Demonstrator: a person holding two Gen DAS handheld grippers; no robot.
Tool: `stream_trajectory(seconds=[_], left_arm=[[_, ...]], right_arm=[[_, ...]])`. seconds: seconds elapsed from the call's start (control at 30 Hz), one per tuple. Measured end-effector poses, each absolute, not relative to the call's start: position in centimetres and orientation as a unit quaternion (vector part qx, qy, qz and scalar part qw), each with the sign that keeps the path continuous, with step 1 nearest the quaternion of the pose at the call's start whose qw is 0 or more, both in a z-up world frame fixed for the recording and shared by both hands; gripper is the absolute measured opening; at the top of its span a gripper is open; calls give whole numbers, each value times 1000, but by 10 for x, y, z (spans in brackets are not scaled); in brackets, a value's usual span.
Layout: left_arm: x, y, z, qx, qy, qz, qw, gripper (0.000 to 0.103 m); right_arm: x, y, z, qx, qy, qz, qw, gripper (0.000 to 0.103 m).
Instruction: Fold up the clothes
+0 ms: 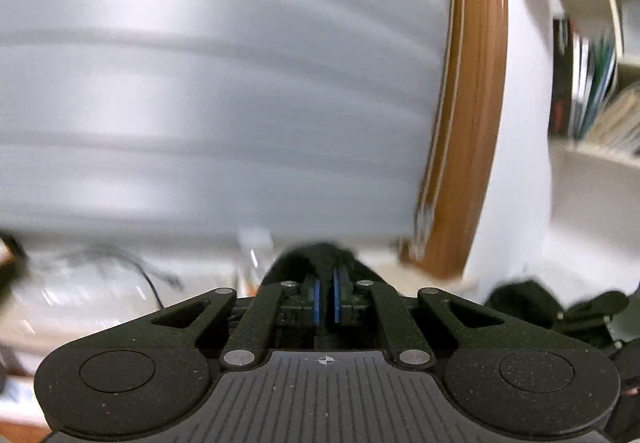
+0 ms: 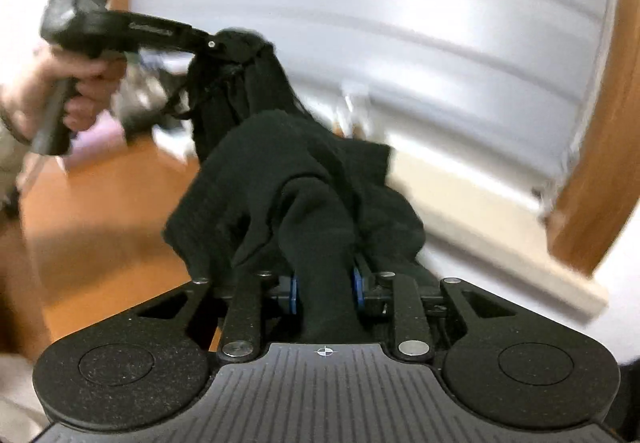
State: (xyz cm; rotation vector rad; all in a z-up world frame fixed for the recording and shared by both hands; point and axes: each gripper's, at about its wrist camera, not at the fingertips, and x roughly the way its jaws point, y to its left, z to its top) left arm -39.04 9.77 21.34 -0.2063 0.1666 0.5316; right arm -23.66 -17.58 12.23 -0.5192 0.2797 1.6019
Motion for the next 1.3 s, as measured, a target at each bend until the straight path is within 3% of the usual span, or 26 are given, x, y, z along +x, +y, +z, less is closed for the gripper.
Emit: stream_trajectory(seconds=[0.13,0.43,0.63,0.87,1.13,1.3], left_arm=[[-402,110,208,-95,130,273,948,7],[-418,149,95,-163,239,286,914,8],[-444,153,79,-183,257,273,909,11],[-436,167,67,-203,222,283,911,14],[-397,173,53,-162,256,304,903,17],[-414,178,54,-186,248,288,906,17]], right_arm=[[-259,-172,129,-227,116,730,634,24],[-290,-132,81,-282,128,722,619,36],[-297,-125,89,-256,126,735,615,49],[-339,-104,78,-273,118,764,573,49],[-384,-89,51,-292,131,781,536,55],[-404,-89,31,-304,134,790,515,57]])
